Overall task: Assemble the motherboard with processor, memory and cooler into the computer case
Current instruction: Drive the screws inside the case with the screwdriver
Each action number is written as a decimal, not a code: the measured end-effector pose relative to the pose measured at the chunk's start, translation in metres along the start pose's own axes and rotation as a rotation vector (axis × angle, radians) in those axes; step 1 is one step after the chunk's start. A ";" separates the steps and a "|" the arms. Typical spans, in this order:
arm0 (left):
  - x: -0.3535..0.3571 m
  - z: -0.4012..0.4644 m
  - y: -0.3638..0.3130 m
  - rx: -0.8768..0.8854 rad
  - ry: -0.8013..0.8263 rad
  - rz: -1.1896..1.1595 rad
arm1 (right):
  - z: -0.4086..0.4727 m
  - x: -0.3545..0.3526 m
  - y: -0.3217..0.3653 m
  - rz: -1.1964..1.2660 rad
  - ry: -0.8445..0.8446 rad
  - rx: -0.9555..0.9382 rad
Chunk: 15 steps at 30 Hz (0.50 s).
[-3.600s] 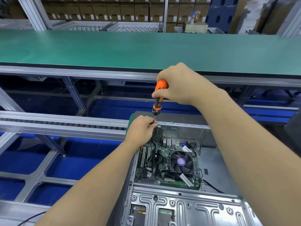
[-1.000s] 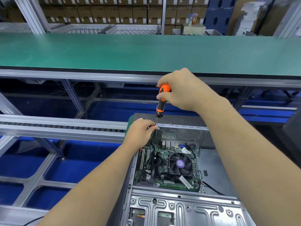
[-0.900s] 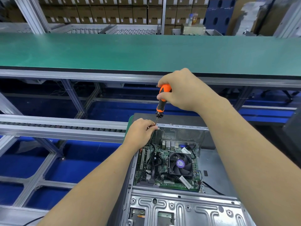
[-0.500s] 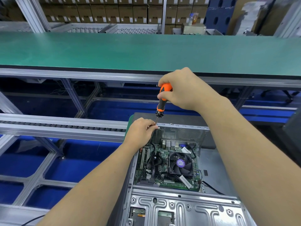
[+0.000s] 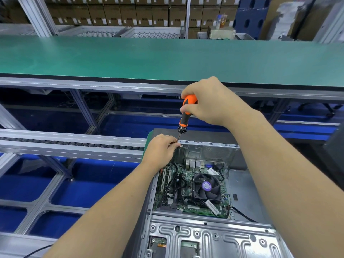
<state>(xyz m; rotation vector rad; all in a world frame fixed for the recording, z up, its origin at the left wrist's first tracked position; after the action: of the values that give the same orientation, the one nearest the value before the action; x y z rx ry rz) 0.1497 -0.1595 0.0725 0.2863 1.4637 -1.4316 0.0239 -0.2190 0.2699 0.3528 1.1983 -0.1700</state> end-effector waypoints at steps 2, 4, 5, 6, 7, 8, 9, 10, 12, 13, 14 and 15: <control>0.000 0.000 0.000 -0.006 0.000 0.002 | 0.000 0.001 0.000 0.002 0.003 -0.001; 0.001 0.001 0.001 -0.013 0.001 0.003 | 0.000 0.001 0.000 0.005 0.004 -0.003; 0.001 0.001 0.001 -0.014 0.003 0.005 | 0.000 0.001 0.000 0.005 0.003 -0.003; 0.001 0.001 0.001 -0.011 0.005 0.008 | 0.000 0.001 0.000 0.002 0.001 -0.003; 0.001 0.001 0.001 -0.007 0.005 0.010 | 0.000 0.002 0.000 0.000 0.001 -0.004; 0.001 0.001 0.001 -0.005 0.004 0.010 | 0.000 0.001 0.000 -0.002 0.001 -0.005; 0.000 0.001 0.001 -0.003 0.001 0.009 | 0.000 0.002 0.000 -0.001 0.002 -0.005; 0.000 0.001 0.001 0.001 -0.001 0.011 | 0.000 0.002 0.000 0.001 0.003 -0.001; 0.000 0.000 0.000 0.006 0.000 0.022 | 0.001 0.002 -0.001 0.014 0.003 0.015; 0.001 0.000 0.000 0.004 0.001 0.027 | 0.001 0.002 -0.001 0.018 0.000 0.023; 0.001 0.000 0.000 -0.002 0.003 0.027 | 0.000 0.002 -0.001 0.021 -0.003 0.030; 0.000 0.000 0.000 -0.011 0.004 0.025 | 0.000 0.002 -0.001 0.022 -0.002 0.037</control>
<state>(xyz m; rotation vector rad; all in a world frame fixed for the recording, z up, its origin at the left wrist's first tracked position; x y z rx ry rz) 0.1498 -0.1599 0.0723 0.2991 1.4658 -1.4036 0.0242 -0.2202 0.2679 0.3976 1.1905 -0.1736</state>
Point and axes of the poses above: each hand's wrist, its own z-axis towards the middle knuckle, its own x-axis out of the palm, y = z × x, the point moved 5 cm from there along z, towards the middle knuckle, and after that the axes turned 7 degrees about -x, right-handed, at the moved point
